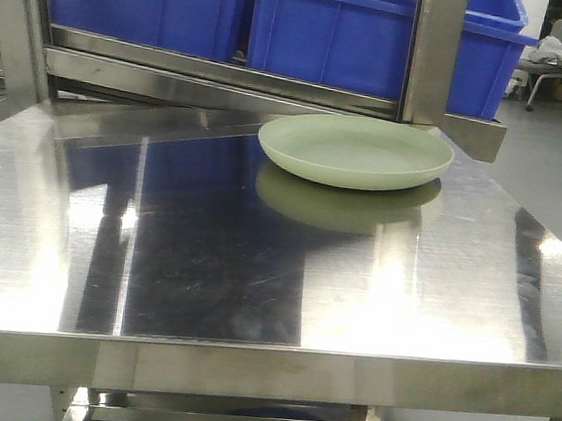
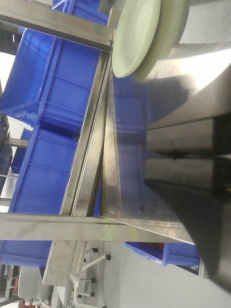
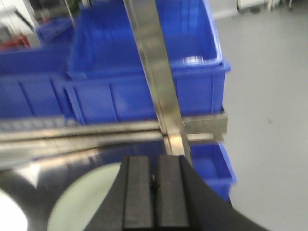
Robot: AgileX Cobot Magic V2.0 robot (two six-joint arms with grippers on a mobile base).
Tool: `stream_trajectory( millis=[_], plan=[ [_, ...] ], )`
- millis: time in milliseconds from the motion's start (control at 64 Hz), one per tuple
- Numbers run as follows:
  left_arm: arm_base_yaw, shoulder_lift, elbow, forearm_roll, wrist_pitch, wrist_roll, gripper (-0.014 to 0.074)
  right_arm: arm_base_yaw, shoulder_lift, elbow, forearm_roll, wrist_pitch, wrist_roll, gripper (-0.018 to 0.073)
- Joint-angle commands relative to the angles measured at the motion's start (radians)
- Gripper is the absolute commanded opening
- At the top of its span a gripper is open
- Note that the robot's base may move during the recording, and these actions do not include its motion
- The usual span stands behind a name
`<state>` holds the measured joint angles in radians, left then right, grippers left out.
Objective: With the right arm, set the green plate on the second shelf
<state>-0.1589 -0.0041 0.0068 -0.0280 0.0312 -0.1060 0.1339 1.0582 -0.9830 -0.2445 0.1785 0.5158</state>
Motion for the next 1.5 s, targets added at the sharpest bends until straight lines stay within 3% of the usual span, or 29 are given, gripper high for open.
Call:
stream_trajectory(
  millis=[0, 172, 312, 453, 546, 625, 718, 937, 1155, 1296, 1483],
  plan=[
    [-0.008, -0.018, 0.041, -0.008, -0.089, -0.003, 0.0130, 0.044, 0.147, -0.156, -0.051, 0.101, -0.025, 0.0049],
    [-0.008, -0.018, 0.041, -0.008, -0.089, -0.003, 0.0130, 0.060, 0.480, -0.481, -0.058, 0.381, -0.025, 0.0049],
    [-0.008, -0.018, 0.041, -0.008, -0.089, -0.003, 0.0130, 0.059, 0.696, -0.751, -0.061, 0.527, -0.034, 0.0049],
    [-0.008, -0.018, 0.041, -0.008, -0.089, -0.003, 0.0130, 0.096, 0.906, -1.040, -0.031, 0.723, -0.244, 0.0049],
    [-0.008, -0.018, 0.041, -0.008, -0.089, -0.003, 0.0130, 0.109, 1.007, -1.166, 0.029, 0.834, -0.291, 0.0049],
    [-0.008, -0.018, 0.041, -0.008, -0.089, -0.003, 0.0130, 0.110, 1.033, -1.173, 0.105, 0.807, -0.315, 0.0050],
    [-0.008, -0.018, 0.041, -0.008, -0.089, -0.003, 0.0130, 0.108, 1.049, -1.173, 0.116, 0.790, -0.346, 0.0084],
    [-0.008, -0.018, 0.041, -0.008, -0.089, -0.003, 0.0130, 0.074, 1.055, -1.173, 0.116, 0.785, -0.346, 0.0335],
    [-0.008, -0.018, 0.041, -0.008, -0.089, -0.003, 0.0130, 0.067, 1.094, -1.173, 0.123, 0.741, -0.342, 0.0326],
    [-0.008, -0.018, 0.041, -0.008, -0.089, -0.003, 0.0130, 0.067, 1.141, -1.173, 0.185, 0.744, -0.342, 0.0336],
    [-0.008, -0.018, 0.041, -0.008, -0.089, -0.003, 0.0130, 0.062, 1.182, -1.174, 0.174, 0.743, -0.321, 0.0337]
  ],
)
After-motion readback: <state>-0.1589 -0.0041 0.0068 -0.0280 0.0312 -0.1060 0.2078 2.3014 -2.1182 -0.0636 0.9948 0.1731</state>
